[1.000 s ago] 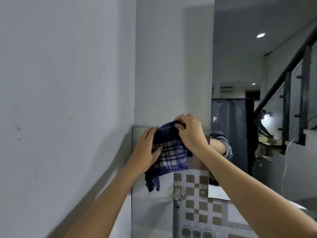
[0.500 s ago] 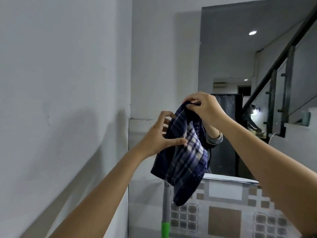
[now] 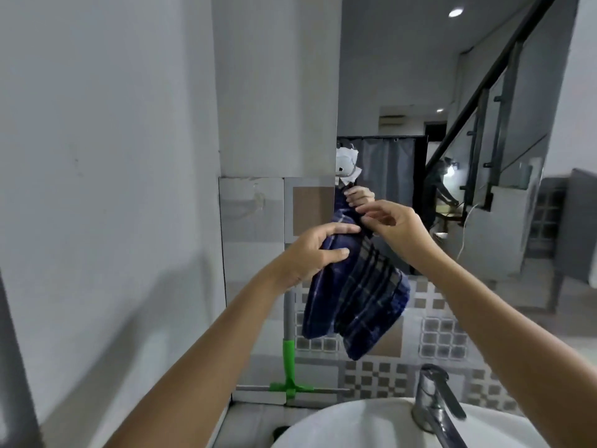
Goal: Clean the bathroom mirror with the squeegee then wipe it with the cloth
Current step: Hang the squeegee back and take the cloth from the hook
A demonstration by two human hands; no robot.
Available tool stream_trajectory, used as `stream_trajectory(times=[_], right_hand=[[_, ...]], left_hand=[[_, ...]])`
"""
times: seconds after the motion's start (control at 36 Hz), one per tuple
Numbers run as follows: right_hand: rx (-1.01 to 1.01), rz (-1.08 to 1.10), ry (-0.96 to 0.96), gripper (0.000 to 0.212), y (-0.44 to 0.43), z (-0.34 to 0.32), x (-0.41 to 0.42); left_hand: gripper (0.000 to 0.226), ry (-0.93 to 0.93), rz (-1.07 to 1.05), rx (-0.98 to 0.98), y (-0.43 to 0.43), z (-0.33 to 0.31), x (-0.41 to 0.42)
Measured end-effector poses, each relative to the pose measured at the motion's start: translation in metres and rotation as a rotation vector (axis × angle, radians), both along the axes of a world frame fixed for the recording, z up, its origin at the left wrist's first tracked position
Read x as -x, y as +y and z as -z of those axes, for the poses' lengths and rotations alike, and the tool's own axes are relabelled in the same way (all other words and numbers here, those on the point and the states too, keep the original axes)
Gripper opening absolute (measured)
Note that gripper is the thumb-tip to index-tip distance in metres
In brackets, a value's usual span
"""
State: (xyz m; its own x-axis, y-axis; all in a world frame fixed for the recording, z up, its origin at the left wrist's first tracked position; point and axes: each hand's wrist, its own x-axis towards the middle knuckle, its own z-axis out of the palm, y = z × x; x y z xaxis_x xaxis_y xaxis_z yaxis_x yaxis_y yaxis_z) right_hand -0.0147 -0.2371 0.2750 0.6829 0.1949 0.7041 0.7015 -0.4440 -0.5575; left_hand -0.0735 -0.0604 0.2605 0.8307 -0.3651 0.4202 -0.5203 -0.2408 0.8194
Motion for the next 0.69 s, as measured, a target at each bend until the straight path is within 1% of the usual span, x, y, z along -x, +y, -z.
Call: stream_trajectory(times=[0.11, 0.17, 0.22, 0.25, 0.33, 0.47, 0.5, 0.61, 0.69], right_hand=[[-0.095, -0.071, 0.166, 0.018, -0.011, 0.052, 0.01], [-0.173, -0.179, 0.255, 0.026, -0.008, 0.068, 0.018], [-0.214, -0.234, 0.285, 0.037, -0.003, 0.078, 0.025], [-0.229, -0.254, 0.293, 0.04, 0.0, 0.083, 0.028], [-0.295, -0.352, 0.352, 0.038, 0.01, 0.086, 0.034], [-0.266, -0.323, 0.38, 0.031, 0.012, 0.082, 0.043], [-0.276, -0.315, 0.429, 0.029, 0.007, 0.094, 0.051], [-0.402, -0.322, 0.485, 0.028, 0.003, 0.1, 0.058], [-0.487, -0.338, 0.493, 0.028, 0.004, 0.095, 0.053]], left_hand=[[0.037, 0.036, -0.034, 0.177, 0.005, 0.015, -0.005], [0.037, 0.073, -0.022, 0.266, 0.011, 0.018, -0.006], [0.038, 0.092, -0.014, 0.325, 0.017, 0.019, -0.009], [0.038, 0.09, -0.02, 0.338, 0.02, 0.019, -0.009], [0.04, 0.088, -0.024, 0.356, 0.023, 0.017, -0.009], [0.039, 0.124, 0.012, 0.394, 0.03, 0.022, -0.008], [0.039, 0.175, 0.043, 0.388, 0.024, 0.035, -0.004], [0.042, 0.25, 0.103, 0.415, 0.021, 0.048, -0.001], [0.041, 0.275, 0.155, 0.361, 0.027, 0.041, -0.004]])
